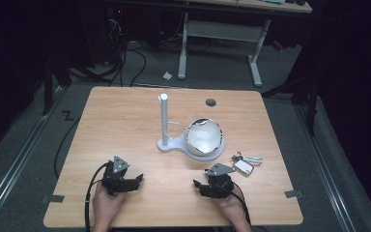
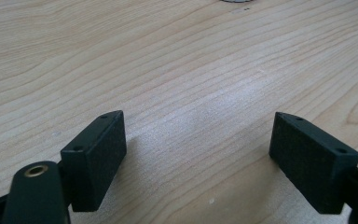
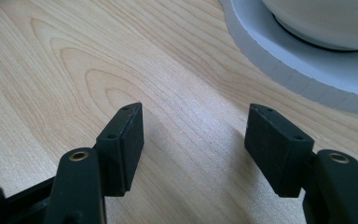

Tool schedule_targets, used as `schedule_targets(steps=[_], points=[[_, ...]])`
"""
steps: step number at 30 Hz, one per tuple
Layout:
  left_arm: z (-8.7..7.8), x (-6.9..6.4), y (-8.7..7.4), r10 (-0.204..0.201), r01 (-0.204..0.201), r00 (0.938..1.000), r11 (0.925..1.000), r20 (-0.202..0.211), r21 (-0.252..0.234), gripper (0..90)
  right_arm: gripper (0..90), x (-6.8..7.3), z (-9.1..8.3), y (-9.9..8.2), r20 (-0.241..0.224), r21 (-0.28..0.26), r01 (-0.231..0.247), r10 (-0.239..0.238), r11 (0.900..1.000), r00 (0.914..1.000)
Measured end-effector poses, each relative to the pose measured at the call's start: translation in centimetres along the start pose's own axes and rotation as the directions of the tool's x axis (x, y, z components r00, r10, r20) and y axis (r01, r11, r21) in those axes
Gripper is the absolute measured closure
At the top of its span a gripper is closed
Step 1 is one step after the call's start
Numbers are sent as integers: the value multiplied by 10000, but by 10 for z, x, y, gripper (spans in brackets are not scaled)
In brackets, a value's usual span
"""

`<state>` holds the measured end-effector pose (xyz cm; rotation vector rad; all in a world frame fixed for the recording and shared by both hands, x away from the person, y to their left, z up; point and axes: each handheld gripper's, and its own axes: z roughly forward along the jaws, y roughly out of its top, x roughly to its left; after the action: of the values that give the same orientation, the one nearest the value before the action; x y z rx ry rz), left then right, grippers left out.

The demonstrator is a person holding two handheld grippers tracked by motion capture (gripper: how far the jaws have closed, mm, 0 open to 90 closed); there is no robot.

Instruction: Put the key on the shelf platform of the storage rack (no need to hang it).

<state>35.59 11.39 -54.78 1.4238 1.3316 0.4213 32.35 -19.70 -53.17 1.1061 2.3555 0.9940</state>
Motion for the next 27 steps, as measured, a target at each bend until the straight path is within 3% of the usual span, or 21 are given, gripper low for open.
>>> schedule_targets(steps=[8, 11, 14, 27], points=[[0, 0, 0, 11, -11, 10000, 10000, 4, 8, 191, 352, 0, 0, 0, -50, 9, 51, -51, 10000, 10000], [0, 0, 0, 10, -10, 10000, 10000, 1, 9, 191, 390, -1, -4, -1, 193, 92, -184, 183, 9998, 9996], [0, 0, 0, 11, -11, 10000, 10000, 2, 9, 191, 405, -6, -13, -3, 311, -319, -622, 632, 9976, 9975], [0, 0, 0, 14, -14, 10000, 10000, 1, 13, 191, 419, -21, -32, -12, 444, -557, -1068, 1093, 9927, 9930]])
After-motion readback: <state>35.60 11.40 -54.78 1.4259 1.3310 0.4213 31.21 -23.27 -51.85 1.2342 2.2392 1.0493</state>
